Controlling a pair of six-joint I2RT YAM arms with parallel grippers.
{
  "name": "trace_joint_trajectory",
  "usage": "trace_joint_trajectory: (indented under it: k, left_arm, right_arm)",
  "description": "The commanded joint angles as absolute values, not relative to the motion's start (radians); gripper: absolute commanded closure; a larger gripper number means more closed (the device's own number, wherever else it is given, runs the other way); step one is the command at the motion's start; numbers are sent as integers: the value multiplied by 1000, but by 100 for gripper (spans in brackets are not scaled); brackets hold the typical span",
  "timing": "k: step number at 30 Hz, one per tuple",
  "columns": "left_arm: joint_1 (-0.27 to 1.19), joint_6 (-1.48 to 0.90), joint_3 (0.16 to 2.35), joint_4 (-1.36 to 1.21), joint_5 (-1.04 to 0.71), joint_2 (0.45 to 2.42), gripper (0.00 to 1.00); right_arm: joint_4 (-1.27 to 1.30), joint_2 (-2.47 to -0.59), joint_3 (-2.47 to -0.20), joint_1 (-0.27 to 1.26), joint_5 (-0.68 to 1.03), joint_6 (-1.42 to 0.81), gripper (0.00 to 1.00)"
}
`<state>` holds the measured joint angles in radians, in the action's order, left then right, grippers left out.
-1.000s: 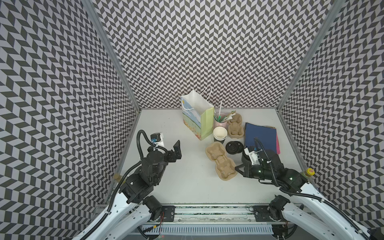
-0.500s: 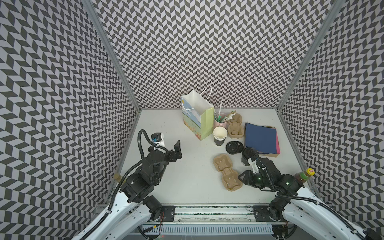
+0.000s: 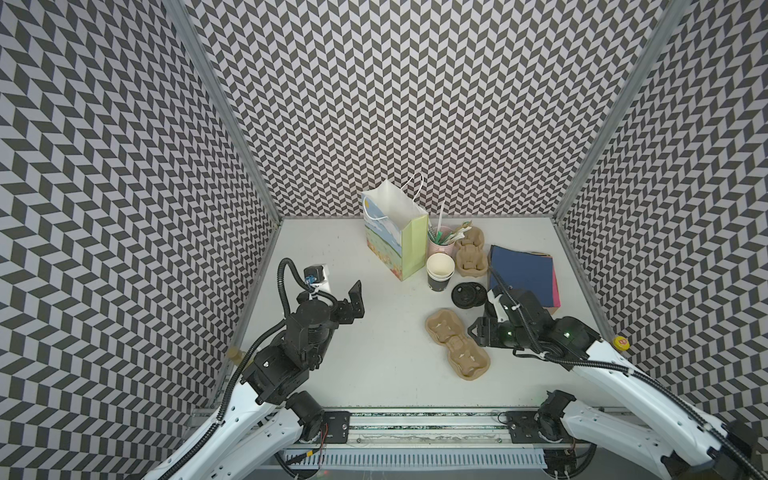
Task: Pack the takeout coffee
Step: 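Lower the right gripper onto the carrier's near end and grip it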
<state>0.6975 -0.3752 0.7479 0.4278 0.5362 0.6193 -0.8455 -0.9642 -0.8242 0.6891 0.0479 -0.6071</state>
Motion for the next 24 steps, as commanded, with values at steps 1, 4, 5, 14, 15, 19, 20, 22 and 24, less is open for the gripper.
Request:
trace_joint_trajectory:
  k: [1, 4, 5, 14, 15, 19, 20, 22, 24]
  left_arm:
    - [690, -374, 740, 420, 545, 612, 3]
    - [690, -374, 739, 419, 548, 613, 3]
    - [691, -374, 738, 419, 548, 612, 3]
    - [690, -374, 731, 416, 557, 591, 3]
    - [690, -374, 729, 414, 557, 591, 3]
    - [690, -374, 729, 413, 555, 592, 3]
    - [691, -375, 729, 413, 557, 592, 3]
    - [690, -374, 728, 413, 558, 588, 3]
    - [690, -374, 728, 411, 561, 584, 3]
  right_arm:
    - [-905, -1026, -873, 768, -35, -524, 28]
    - [-991, -1150, -940, 918, -200, -548, 29]
    - [-1028, -1194, -966, 960, -240, -566, 28]
    - [-956, -1339, -974, 1020, -245, -515, 28]
    - [-946, -1350, -975, 1020, -248, -510, 28]
    - [-929, -1405, -998, 1014, -274, -484, 28]
    - [-924, -1417, -1004, 1009, -267, -473, 28]
    - [-905, -1434, -1006, 995, -261, -455, 32]
    - [-885, -1449, -1010, 973, -230, -430, 36]
